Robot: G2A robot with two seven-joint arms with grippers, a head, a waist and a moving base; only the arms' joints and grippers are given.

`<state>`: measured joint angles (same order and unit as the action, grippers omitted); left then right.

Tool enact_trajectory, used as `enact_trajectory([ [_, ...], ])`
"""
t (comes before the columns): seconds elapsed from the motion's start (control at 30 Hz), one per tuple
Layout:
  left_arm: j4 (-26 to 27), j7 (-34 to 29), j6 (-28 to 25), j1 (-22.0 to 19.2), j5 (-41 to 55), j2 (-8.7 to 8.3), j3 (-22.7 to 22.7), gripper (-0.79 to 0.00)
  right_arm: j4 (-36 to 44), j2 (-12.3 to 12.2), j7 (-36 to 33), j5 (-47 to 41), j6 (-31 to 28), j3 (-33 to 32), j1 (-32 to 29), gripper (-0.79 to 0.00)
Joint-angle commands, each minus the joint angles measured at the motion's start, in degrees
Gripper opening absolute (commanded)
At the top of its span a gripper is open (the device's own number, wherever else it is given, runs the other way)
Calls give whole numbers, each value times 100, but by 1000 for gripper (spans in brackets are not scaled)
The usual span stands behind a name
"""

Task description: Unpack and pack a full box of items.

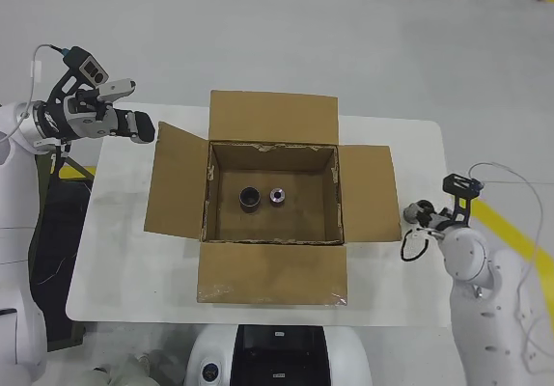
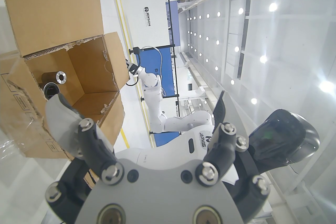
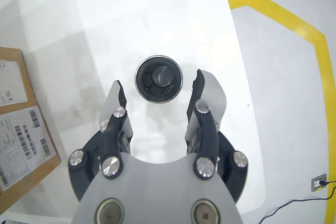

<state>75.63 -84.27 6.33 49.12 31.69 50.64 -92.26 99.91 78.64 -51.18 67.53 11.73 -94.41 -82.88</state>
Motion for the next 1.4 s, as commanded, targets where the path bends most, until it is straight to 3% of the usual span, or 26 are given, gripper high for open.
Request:
enact_trajectory([
  [0.0,0,0,0,0,0,0,0,0,-121,-5,12,-19,-13,17,60,-228],
  [0.27,0,0,0,0,0,0,0,0,-543,-20,75,-123,-30,123,345,-120],
  [0.63,0,0,0,0,0,0,0,0,-928,-49,121,-30,47,255,612,-154],
  [0.7,0,0,0,0,0,0,0,0,-952,-54,119,-10,70,269,622,-188],
  [0.73,0,0,0,0,0,0,0,0,-959,-57,122,-10,76,276,627,-259],
  [0.77,0,0,0,0,0,0,0,0,-962,-59,128,-6,81,280,630,-382],
  [1.07,0,0,0,0,0,0,0,0,-917,-83,174,26,120,321,612,-699],
  [1.17,0,0,0,0,0,0,0,0,-806,-90,186,25,117,338,561,-776],
  [1.37,0,0,0,0,0,0,0,0,-366,-106,218,0,133,318,354,-785],
])
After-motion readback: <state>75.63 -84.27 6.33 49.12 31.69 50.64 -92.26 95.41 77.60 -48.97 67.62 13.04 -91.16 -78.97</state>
